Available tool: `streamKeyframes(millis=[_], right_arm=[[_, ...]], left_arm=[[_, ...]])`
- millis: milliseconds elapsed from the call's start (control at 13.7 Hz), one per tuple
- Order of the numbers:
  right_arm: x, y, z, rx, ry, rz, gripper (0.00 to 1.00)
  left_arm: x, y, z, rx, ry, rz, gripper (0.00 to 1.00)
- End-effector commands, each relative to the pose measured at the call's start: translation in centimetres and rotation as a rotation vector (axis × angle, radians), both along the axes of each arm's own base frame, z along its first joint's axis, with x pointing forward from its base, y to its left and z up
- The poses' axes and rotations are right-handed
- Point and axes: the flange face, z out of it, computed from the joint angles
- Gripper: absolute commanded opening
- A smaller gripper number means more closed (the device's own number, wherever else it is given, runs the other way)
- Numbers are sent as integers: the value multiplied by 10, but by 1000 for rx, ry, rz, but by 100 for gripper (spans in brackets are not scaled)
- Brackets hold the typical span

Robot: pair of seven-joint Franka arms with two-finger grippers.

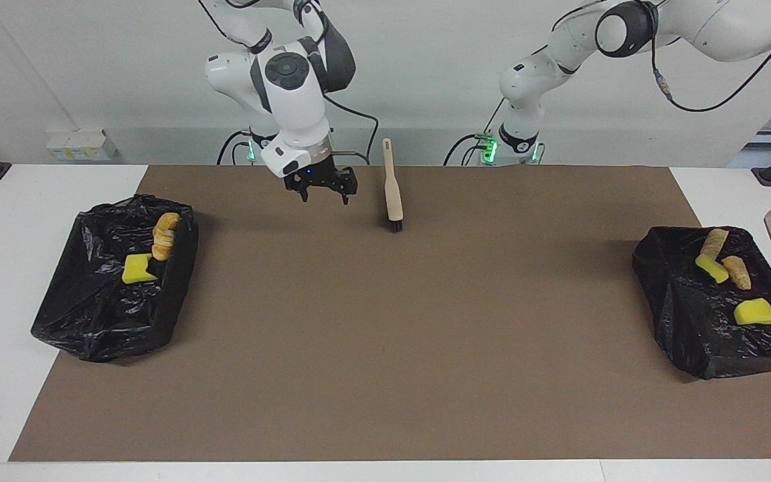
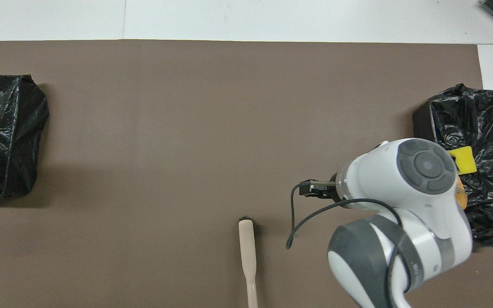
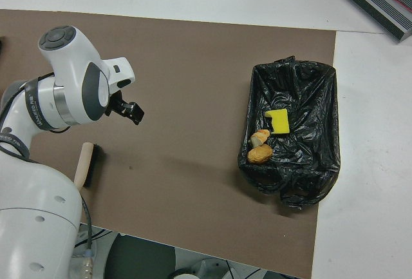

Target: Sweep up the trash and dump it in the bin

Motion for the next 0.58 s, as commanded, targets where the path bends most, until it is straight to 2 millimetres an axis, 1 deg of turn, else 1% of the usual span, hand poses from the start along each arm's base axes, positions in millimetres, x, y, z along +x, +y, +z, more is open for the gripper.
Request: streamKeyframes(millis=[0, 73, 146, 218, 291, 364, 437, 510], right_arm=[[21, -47, 21, -8, 1, 77, 100], [28, -67, 32, -2, 2, 104, 100], [32, -84, 42, 0, 4, 111, 100], [34, -98, 52, -7, 4, 105, 100], [37, -115, 65, -25, 1, 106, 100], [40, -131, 81, -39, -4, 125, 100], [41, -142, 96, -52, -15, 155, 100], [41, -156, 105, -65, -18, 165, 100]], left_arm=[[1, -41, 24, 18, 20, 18, 0], [0, -54, 28, 6, 27, 30, 0], [-7, -67, 31, -22, 24, 69, 0], [-14, -86, 23, -69, 22, 120, 0], [-20, -110, 14, -102, 10, 166, 0], [-26, -133, 8, -131, 1, 207, 0], [-29, -157, 0, -175, -6, 249, 0], [-31, -180, -5, -231, -22, 305, 0]])
